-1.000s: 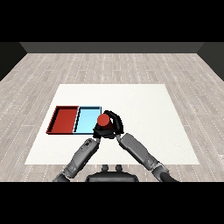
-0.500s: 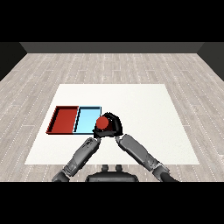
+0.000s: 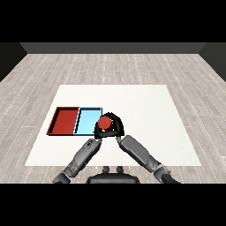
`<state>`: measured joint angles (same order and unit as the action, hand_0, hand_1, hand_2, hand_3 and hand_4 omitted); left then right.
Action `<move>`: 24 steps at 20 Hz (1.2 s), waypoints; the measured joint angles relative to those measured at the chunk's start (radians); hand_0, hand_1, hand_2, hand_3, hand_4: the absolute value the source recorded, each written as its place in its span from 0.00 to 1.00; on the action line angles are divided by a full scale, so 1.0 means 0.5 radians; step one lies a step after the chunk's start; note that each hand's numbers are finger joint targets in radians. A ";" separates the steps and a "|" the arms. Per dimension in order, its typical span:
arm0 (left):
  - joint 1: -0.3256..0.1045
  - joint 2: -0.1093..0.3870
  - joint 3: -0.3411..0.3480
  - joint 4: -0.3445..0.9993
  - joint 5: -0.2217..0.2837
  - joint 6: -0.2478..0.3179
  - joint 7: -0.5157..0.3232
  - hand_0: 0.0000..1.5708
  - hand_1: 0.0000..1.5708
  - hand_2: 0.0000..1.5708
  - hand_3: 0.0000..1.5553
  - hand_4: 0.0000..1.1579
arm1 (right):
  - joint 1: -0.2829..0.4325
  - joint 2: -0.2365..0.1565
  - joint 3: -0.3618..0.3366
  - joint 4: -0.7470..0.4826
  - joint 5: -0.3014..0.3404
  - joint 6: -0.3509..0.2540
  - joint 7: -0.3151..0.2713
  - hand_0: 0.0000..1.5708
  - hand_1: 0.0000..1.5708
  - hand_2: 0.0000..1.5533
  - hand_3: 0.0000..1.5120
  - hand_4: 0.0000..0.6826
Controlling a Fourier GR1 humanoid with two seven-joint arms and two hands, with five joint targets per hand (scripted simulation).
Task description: Pick the red can and put it in the red box
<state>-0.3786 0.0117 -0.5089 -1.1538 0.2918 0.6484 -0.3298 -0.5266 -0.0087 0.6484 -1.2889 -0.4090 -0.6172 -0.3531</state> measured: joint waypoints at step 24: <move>0.083 0.046 0.235 -0.036 -0.147 -0.115 0.017 1.00 1.00 1.00 0.95 0.98 | 0.298 -0.231 -0.443 -0.542 0.242 0.257 0.213 0.00 0.00 0.00 0.00 0.00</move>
<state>-0.3370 0.0349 -0.3917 -1.1719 0.2183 0.5908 -0.3212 -0.3777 -0.1240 0.4271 -1.5600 -0.2878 -0.4888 -0.2467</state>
